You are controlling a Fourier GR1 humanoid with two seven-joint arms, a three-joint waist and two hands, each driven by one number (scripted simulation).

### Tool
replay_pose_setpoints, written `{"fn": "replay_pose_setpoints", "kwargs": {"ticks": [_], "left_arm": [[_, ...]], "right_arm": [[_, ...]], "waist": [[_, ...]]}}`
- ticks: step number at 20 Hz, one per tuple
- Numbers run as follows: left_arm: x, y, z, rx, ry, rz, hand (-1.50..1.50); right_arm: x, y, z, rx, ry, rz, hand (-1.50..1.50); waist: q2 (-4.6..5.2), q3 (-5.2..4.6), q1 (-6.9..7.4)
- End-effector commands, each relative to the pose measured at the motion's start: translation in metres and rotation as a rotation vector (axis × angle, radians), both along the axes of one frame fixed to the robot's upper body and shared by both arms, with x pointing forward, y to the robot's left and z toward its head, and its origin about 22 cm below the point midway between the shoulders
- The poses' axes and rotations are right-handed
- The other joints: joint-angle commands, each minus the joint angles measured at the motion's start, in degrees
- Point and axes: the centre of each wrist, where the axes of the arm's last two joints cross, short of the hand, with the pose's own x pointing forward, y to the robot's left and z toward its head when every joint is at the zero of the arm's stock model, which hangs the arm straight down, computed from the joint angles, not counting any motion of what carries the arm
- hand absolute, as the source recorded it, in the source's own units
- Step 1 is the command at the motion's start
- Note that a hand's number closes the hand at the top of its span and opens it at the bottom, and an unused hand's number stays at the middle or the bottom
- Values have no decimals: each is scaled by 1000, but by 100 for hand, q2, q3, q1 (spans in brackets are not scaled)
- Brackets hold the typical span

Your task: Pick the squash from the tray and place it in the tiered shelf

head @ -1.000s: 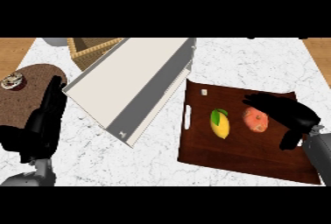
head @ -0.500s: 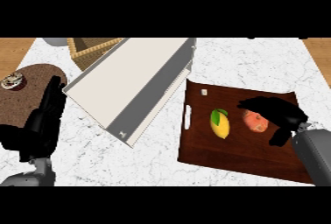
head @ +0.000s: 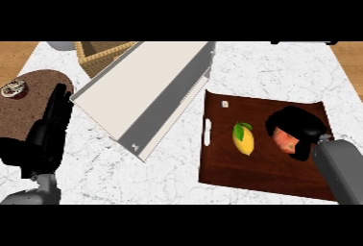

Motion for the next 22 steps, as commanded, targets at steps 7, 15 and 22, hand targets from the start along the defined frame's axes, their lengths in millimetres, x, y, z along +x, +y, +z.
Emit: {"fn": "replay_pose_setpoints", "kwargs": {"ticks": [7,15,22], "left_arm": [[-3,3,-2,9,10,15,0],[-6,8,-8,12,5,35,0],[-2,10,-1,-9,7,33,0]], "right_arm": [[-63,181,-26,102,30,213,150],[-112,190,38,313,139,221,150],[-128,163,118,683,105,87,150]], "waist": [[0,50,-68],[-15,48,-163],[7,48,-137]]}}
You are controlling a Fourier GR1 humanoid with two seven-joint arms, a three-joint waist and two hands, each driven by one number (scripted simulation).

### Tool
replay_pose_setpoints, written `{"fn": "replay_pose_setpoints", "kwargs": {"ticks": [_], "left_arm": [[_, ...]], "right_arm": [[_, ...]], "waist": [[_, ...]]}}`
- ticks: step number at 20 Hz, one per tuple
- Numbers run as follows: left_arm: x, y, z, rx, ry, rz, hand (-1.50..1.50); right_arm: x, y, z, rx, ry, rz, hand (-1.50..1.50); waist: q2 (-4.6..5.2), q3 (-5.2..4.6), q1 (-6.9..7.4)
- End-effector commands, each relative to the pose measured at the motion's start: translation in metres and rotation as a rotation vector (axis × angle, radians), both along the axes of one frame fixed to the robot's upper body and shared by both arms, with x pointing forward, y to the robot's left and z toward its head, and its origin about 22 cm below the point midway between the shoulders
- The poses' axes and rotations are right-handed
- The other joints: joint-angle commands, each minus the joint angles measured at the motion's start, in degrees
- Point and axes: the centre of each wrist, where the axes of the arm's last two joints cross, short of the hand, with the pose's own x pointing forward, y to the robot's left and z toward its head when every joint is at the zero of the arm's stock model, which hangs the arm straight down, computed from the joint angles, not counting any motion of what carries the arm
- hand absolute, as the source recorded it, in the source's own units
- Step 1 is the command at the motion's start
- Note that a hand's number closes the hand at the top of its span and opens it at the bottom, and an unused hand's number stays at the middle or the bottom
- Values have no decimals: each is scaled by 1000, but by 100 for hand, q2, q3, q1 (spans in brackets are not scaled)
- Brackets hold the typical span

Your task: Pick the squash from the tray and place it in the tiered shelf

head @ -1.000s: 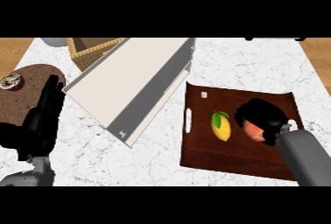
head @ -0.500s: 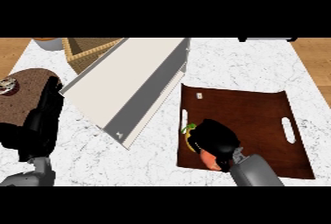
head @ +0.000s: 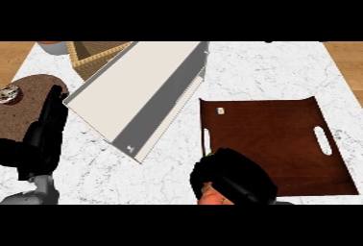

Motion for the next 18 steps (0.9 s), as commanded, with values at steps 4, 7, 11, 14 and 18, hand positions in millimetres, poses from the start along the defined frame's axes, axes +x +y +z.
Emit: {"fn": "replay_pose_setpoints", "kwargs": {"ticks": [4,7,11,14,18], "left_arm": [[2,2,4,3,-1,-16,0],[-6,-2,3,6,-10,-23,0],[7,2,4,-14,-5,-15,0],[13,1,8,-3,3,-20,0],[0,-15,-12,-6,-4,-38,0]], "right_arm": [[-28,-27,82,204,-41,-179,150],[-18,-27,114,217,-104,-269,150],[5,-22,144,229,-94,-292,150],[24,-3,146,264,-76,-318,150],[59,8,142,289,-84,-370,150]], "waist": [[40,8,79],[52,9,174],[63,11,162],[63,13,174],[70,14,196]]}}
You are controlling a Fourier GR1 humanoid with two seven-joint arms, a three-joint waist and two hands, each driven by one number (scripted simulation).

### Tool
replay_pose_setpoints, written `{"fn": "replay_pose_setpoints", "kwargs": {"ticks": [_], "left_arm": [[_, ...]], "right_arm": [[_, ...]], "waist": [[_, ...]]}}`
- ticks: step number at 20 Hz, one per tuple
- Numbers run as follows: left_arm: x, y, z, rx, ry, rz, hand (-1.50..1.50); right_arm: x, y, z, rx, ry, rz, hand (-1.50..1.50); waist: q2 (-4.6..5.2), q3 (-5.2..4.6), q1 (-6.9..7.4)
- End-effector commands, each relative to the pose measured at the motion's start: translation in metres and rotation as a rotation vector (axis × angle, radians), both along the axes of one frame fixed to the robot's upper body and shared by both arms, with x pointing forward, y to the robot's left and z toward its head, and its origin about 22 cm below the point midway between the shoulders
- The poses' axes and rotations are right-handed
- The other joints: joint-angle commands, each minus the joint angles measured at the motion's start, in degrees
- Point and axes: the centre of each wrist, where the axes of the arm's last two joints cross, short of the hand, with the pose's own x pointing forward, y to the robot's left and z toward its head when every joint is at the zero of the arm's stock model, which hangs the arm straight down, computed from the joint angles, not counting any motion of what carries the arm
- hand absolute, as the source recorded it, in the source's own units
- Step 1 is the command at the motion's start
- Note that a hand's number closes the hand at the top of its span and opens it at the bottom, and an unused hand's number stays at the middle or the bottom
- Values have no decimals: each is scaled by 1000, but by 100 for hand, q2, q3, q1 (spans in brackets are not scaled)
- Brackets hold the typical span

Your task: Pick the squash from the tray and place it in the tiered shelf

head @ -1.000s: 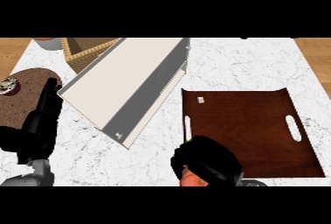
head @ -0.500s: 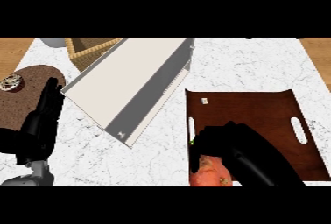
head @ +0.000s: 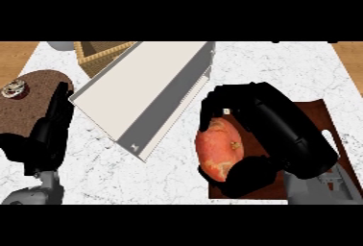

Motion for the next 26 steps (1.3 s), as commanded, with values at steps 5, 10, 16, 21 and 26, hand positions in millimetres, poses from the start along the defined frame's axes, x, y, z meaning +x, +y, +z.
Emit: {"fn": "replay_pose_setpoints", "kwargs": {"ticks": [5,10,16,21,26], "left_arm": [[5,-8,-1,0,-2,-7,0],[-10,7,0,7,1,-2,0],[-8,6,-2,7,-28,-17,0],[12,-1,6,12,-20,-21,0],[11,2,14,2,-16,-9,0]], "right_arm": [[58,17,-1,73,17,-49,150],[78,46,-41,76,-12,-59,150],[118,66,-50,144,-25,-78,150],[135,74,-83,130,-42,-53,150],[143,79,-77,244,47,-138,150]], "waist": [[7,3,13],[9,3,43],[20,2,90],[46,2,105],[37,3,122]]}}
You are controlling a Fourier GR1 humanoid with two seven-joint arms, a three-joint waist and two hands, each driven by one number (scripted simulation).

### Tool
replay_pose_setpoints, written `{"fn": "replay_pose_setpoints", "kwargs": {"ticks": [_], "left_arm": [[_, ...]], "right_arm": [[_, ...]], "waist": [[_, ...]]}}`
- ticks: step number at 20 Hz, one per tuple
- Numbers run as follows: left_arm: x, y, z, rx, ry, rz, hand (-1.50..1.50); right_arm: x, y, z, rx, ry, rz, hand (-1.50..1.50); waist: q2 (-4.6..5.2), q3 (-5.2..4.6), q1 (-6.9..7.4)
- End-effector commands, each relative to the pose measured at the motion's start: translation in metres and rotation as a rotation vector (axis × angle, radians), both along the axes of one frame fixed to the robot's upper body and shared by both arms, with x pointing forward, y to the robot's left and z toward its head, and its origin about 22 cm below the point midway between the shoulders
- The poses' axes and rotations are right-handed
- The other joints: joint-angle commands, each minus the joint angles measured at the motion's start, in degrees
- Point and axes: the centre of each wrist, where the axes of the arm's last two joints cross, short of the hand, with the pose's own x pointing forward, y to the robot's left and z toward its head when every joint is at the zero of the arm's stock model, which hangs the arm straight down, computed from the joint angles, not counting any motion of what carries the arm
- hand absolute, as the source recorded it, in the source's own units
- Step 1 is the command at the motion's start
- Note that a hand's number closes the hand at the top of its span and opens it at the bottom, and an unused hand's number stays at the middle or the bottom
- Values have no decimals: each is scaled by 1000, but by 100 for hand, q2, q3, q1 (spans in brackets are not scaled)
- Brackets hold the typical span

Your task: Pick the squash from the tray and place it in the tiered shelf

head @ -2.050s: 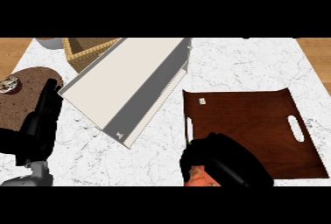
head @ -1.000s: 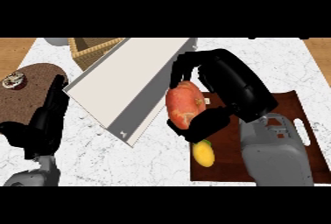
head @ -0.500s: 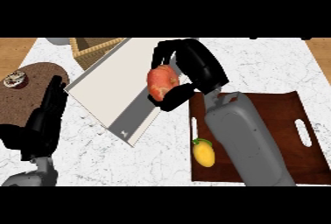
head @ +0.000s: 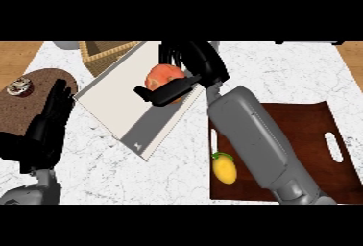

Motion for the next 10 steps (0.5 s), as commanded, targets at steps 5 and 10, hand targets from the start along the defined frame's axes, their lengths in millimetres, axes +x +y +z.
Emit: {"fn": "replay_pose_setpoints", "kwargs": {"ticks": [5,10], "left_arm": [[0,-3,-4,-3,-3,-12,0],[-8,-8,-5,-6,5,-16,0]], "right_arm": [[17,20,-18,6,146,2,-150],[26,16,-24,56,162,65,-150]], "waist": [[59,-12,76],[59,-11,73]]}}
